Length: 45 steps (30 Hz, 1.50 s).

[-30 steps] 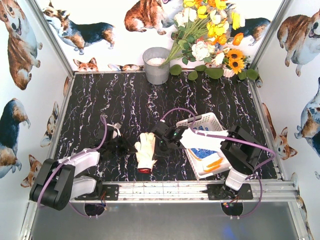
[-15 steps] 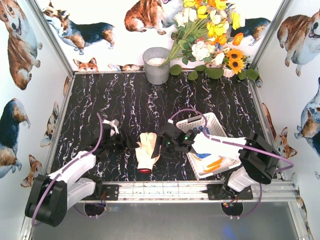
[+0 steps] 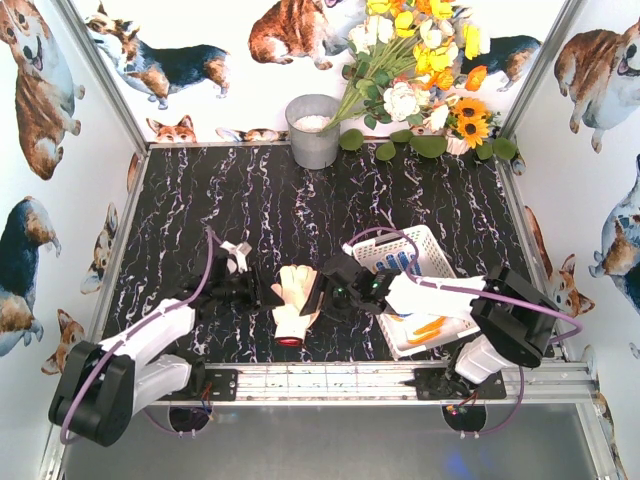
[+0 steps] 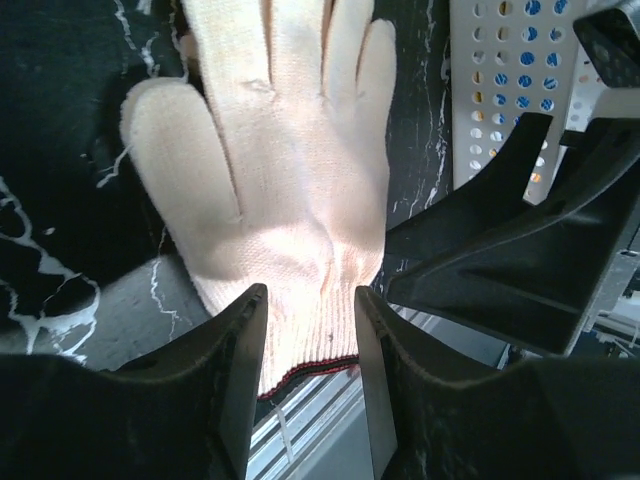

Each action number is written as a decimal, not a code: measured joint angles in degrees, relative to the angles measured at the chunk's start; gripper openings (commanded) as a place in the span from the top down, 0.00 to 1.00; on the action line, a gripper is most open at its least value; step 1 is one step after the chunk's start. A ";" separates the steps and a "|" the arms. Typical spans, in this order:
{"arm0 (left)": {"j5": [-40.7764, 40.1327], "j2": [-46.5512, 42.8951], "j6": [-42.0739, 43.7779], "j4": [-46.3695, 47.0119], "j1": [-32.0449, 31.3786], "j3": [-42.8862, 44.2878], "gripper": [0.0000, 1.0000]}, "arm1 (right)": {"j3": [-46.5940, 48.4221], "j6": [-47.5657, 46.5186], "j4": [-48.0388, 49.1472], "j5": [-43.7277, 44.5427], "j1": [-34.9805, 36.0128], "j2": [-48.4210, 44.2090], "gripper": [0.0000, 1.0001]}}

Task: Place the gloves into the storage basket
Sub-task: Pair the glove with the glove, then pick up the glove from the center of the board.

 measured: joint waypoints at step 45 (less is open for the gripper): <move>-13.60 8.07 5.62 1.33 -12.41 7.61 0.57 | -1.29 7.78 6.21 -0.09 -1.46 2.95 1.00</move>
